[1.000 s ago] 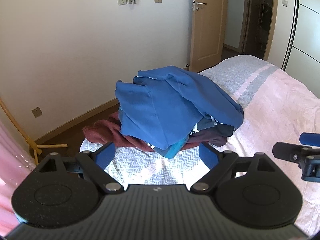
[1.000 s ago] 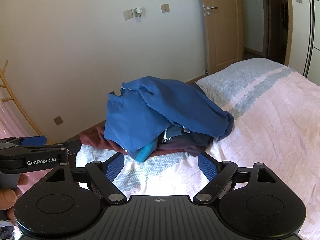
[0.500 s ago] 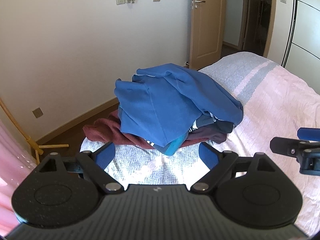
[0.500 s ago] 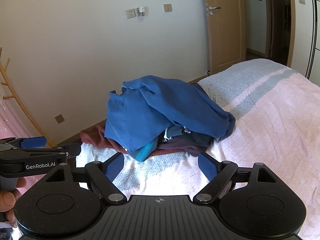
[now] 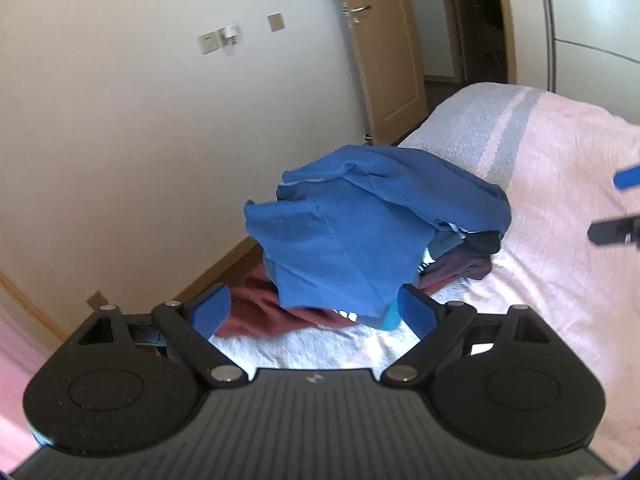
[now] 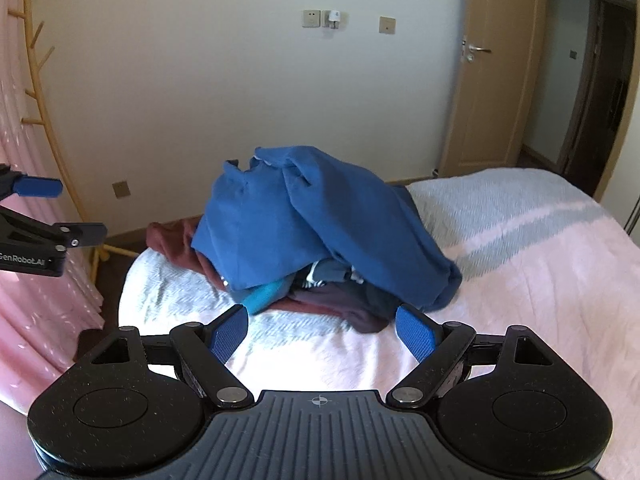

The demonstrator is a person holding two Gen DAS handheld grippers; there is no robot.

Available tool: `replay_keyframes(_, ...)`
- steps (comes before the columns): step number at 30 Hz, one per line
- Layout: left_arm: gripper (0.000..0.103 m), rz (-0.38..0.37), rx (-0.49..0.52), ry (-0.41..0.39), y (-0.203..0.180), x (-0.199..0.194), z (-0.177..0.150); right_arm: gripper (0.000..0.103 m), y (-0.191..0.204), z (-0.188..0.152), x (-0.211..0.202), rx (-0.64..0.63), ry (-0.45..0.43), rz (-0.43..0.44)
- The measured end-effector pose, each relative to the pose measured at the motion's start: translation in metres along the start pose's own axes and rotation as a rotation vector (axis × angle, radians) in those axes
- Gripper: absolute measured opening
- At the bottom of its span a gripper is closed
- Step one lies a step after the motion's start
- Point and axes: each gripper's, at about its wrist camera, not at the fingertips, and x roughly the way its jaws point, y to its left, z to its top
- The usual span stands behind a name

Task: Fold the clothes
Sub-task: 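Move both grippers toward the clothes heap on the bed, then grasp the navy top with the left gripper while the right gripper grasps it too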

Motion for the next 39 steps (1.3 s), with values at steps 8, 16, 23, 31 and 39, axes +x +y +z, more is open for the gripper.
replay_keyframes(8, 0.089, -0.09, 0.245, -0.048, 0.025, 0.126, 0.037, 0.084, -0.005, 0.037, 0.081, -0.146, 0.038, -0.03)
replay_keyframes(16, 0.087, -0.202, 0.537, -0.115, 0.021, 0.272, 0.076, 0.084, -0.008, 0.071, 0.214, -0.289, 0.168, -0.047)
replay_keyframes(23, 0.087, -0.313, 0.745, -0.204, 0.006, 0.336, 0.087, 0.084, -0.008, 0.079, 0.295, -0.351, 0.237, -0.022)
replay_keyframes(31, 0.074, -0.402, 0.666, -0.223, 0.017, 0.353, 0.104, 0.02, -0.037, 0.093, 0.303, -0.296, 0.196, -0.008)
replay_keyframes(39, 0.005, -0.395, 0.676, -0.28, -0.009, 0.34, 0.118, 0.013, -0.092, 0.123, 0.252, -0.139, 0.035, -0.104)
